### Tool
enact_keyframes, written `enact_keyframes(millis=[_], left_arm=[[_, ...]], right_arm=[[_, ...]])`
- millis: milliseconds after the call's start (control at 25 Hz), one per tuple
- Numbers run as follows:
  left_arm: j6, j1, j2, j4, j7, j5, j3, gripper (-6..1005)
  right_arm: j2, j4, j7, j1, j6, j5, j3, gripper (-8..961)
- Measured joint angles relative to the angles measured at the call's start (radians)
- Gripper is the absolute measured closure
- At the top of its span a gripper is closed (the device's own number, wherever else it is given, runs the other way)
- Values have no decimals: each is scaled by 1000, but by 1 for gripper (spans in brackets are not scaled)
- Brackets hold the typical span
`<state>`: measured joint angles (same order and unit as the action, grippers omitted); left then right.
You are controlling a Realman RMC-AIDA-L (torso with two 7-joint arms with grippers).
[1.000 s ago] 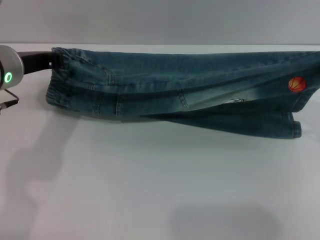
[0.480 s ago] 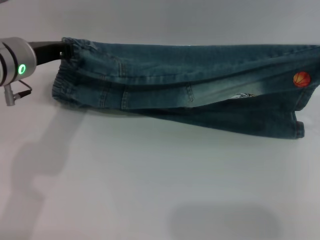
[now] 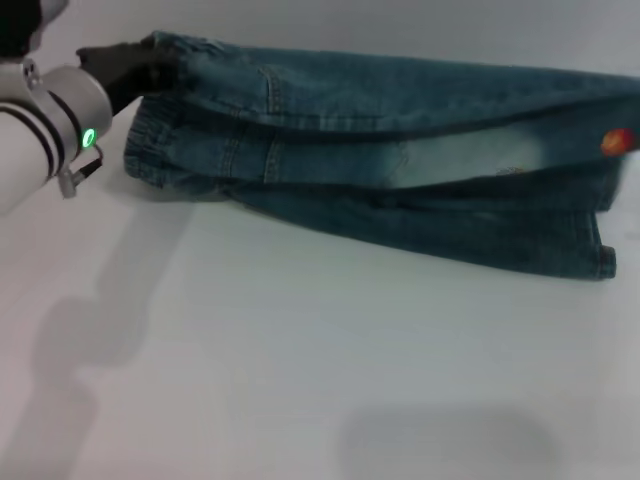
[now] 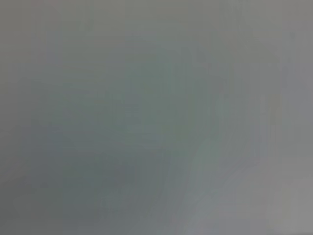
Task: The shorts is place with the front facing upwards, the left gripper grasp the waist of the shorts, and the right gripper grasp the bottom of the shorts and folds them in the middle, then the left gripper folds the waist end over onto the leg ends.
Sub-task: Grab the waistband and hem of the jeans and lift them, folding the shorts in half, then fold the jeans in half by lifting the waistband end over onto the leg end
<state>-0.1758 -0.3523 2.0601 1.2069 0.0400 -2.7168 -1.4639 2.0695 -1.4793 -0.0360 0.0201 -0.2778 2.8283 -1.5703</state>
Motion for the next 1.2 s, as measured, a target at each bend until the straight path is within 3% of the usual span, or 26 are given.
enact_keyframes(millis=[160,360,480,600,760,800,840,1000,1080,1200], left_arm=[[54,-46,0,-77,0,1,6,782],[60,-57,-1,-97,-1,1,7,767],[56,-41,-1,-93,-4,1,3,531],[57,-9,-2,-73,-7,1,5,453],[8,23,-2,-38,-7,2,5,348],[8,23,-2,-38,-7,2,5,322],[-53,28,-3,-10,-7,2,-1,296],[-187,29,-4,32,-2,2,-19,207],[-238,31,-4,57,-2,2,-33,165],[-298,44,-4,94,-1,3,-53,146]], right_arm=[[0,20,-15,11,15,1,-1,849],[1,15,-18,12,5,2,17,722],[4,10,-18,-1,8,2,38,646],[4,8,-18,-26,49,18,76,549],[6,7,-19,-89,212,80,150,362],[9,40,-19,-121,371,87,192,333],[9,40,-19,-121,371,87,192,304],[11,212,-19,-130,731,87,261,188],[10,302,-19,-110,860,85,276,190],[11,365,-13,-93,925,76,287,192]])
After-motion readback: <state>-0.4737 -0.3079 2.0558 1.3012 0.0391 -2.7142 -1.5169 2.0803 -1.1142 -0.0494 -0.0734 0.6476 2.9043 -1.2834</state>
